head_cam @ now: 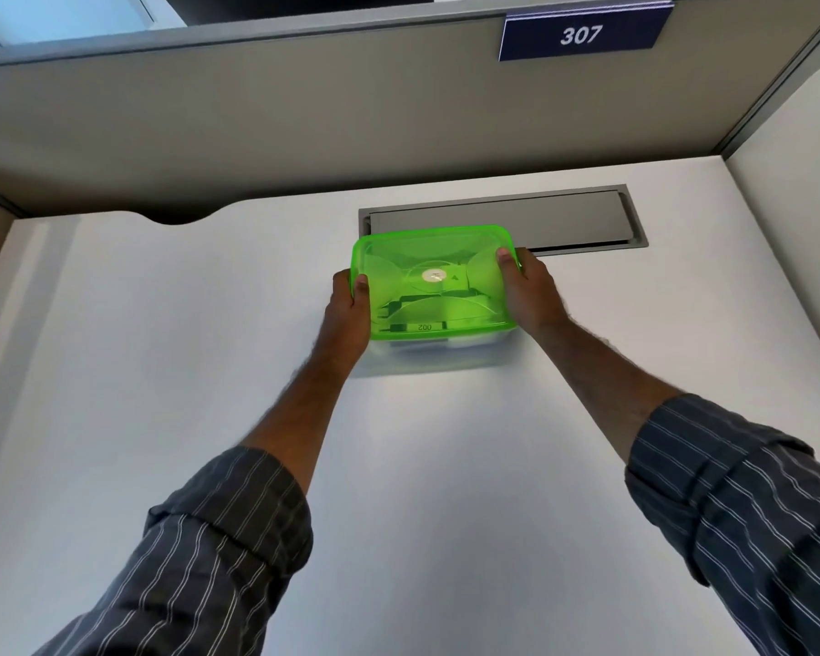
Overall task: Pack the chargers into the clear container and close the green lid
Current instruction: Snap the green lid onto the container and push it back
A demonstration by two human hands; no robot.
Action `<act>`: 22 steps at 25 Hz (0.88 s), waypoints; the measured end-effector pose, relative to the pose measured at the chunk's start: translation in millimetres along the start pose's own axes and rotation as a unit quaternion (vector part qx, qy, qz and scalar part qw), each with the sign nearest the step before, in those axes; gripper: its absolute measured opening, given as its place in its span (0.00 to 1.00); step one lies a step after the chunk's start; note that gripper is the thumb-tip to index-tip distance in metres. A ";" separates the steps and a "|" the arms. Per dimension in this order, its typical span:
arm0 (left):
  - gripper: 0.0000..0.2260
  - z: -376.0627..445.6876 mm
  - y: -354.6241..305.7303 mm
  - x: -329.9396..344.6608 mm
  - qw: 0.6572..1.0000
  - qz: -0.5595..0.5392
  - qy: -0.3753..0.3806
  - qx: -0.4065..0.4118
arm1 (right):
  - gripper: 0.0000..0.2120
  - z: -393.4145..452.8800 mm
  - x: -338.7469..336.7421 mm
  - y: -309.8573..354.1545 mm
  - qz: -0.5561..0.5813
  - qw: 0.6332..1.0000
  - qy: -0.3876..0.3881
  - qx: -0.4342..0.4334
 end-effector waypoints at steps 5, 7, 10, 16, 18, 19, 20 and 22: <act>0.15 8.5 -1.4 0.8 1.000 -0.002 -0.002 0.004 | 0.20 9.0 0.8 1.4 0.001 1.000 -0.005 0.001; 0.15 7.5 -2.3 1.6 1.000 -0.007 -0.002 0.000 | 0.20 8.8 0.2 2.1 0.001 1.000 -0.006 -0.001; 0.16 8.7 -2.4 2.6 1.000 -0.014 0.003 -0.003 | 0.22 9.3 0.8 1.3 -0.010 1.000 0.004 0.005; 0.19 2.7 -2.9 -6.5 0.999 -0.002 0.027 -0.016 | 0.24 8.1 -7.0 8.5 0.024 0.998 0.024 0.044; 0.22 -10.2 -5.0 -15.1 0.999 0.028 0.021 0.007 | 0.24 -2.9 -21.1 9.1 0.038 0.998 -0.040 0.028; 0.24 -20.7 -5.1 -19.2 0.999 0.040 0.017 0.019 | 0.22 -14.1 -29.6 7.5 0.026 0.996 -0.080 0.006; 0.25 -30.5 -4.3 -23.2 0.998 0.055 0.012 0.038 | 0.20 -26.1 -35.9 2.9 0.012 0.993 -0.113 -0.024; 0.25 -54.1 -4.1 -30.5 0.993 0.095 0.011 0.066 | 0.18 -56.1 -39.0 -8.1 -0.006 0.990 -0.124 -0.068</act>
Point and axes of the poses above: each hand's wrist, its own z-axis towards the middle knuckle, its own x-axis out of the palm, y = z × x, the point moved 8 cm from there along z, towards the middle knuckle, and after that the axes turned 7 degrees about x, right-handed, at the moved point
